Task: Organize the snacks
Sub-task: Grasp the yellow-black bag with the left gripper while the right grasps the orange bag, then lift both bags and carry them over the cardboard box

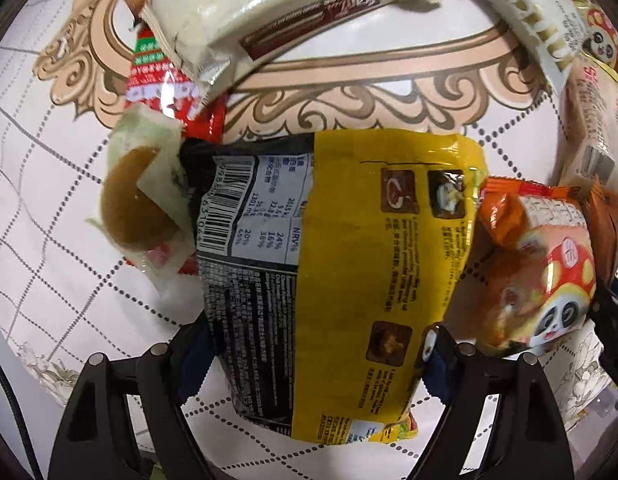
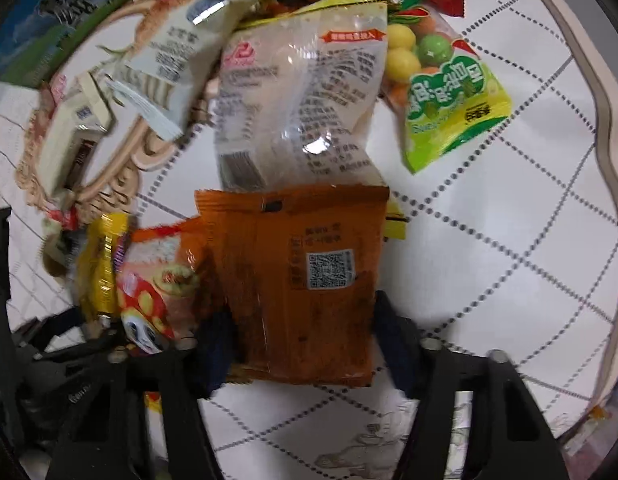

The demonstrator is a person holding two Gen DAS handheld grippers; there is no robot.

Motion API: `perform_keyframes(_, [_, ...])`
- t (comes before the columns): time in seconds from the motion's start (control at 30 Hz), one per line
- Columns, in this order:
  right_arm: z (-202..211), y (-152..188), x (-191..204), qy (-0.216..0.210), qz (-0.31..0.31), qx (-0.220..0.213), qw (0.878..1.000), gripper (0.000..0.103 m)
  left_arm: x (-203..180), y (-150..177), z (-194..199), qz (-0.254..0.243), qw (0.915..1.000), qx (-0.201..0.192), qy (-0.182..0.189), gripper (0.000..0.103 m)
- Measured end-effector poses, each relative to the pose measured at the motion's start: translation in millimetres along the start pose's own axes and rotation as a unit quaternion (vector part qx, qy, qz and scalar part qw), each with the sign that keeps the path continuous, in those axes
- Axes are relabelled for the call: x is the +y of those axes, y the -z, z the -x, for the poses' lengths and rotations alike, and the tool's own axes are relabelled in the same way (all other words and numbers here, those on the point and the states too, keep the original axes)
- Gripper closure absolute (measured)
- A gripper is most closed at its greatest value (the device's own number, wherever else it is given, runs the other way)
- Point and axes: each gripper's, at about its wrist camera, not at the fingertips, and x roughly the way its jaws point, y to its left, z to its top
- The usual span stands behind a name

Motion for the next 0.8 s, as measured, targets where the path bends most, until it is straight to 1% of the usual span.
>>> perform_keyframes(0.03, [-0.4, 1.1, -0.4, 0.010, 0.004, 0.009, 1.000, 0.045, 0.4, -0.1, -3.6, 0.003, 1.0000, 0.000, 0.005, 0.017])
perform_keyframes(0.07, [0.3, 2.7, -1.2, 0.021, 0.009, 0.015, 1.000, 0.045, 1.5, 9.2, -12.3, 0.004, 1.0000, -0.002, 0.008, 0.017])
perform_keyframes(0.13, [0.5, 6.0, -3.7, 0.034, 0.020, 0.020, 0.999, 0.045, 6.0, 13.0, -11.0, 0.005, 0.9999, -0.007, 0.011, 0.017])
perform_keyframes(0.2, [-2.1, 7.5, -9.7, 0.034, 0.019, 0.027, 0.999, 0.045, 8.7, 11.3, -13.8, 0.006, 0.9999, -0.010, 0.010, 0.017])
perform_keyframes(0.23, [-2.4, 7.9, -11.1, 0.032, 0.018, 0.027, 0.999, 0.044, 10.0, 3.6, -18.3, 0.007, 0.9999, -0.012, 0.008, 0.017])
perform_keyframes(0.27, [-3.2, 7.4, -11.5, 0.031, 0.018, 0.027, 0.999, 0.044, 10.2, 3.0, -21.0, 0.011, 0.9998, -0.015, 0.007, 0.019])
perform_keyframes(0.37, [-4.2, 8.3, -14.2, 0.032, 0.013, 0.019, 0.999, 0.044, 20.5, 7.6, -16.7, 0.048, 0.9985, -0.027, 0.005, 0.020])
perform_keyframes(0.43, [-3.8, 10.0, -12.7, 0.031, 0.005, 0.011, 0.999, 0.045, 28.8, 10.1, -17.9, 0.071, 0.9971, -0.028, 0.009, 0.020])
perform_keyframes(0.5, [-4.0, 10.1, -12.1, 0.029, -0.001, 0.009, 1.000, 0.045, 32.4, 11.7, -23.2, 0.067, 0.9974, -0.023, 0.014, 0.019])
perform_keyframes(0.57, [0.3, 13.3, -20.3, 0.026, -0.004, 0.009, 1.000, 0.045, 33.9, 10.9, -27.9, 0.056, 0.9981, -0.020, 0.017, 0.018])
perform_keyframes(0.7, [-3.3, 10.5, -24.7, 0.007, -0.013, 0.014, 1.000, 0.036, 33.9, 7.8, -33.5, 0.040, 0.9988, -0.018, 0.023, 0.017])
perform_keyframes(0.8, [-3.1, 8.0, -22.9, 0.013, -0.015, 0.012, 1.000, 0.036, 35.0, 10.5, -32.0, 0.035, 0.9989, -0.027, 0.016, 0.019])
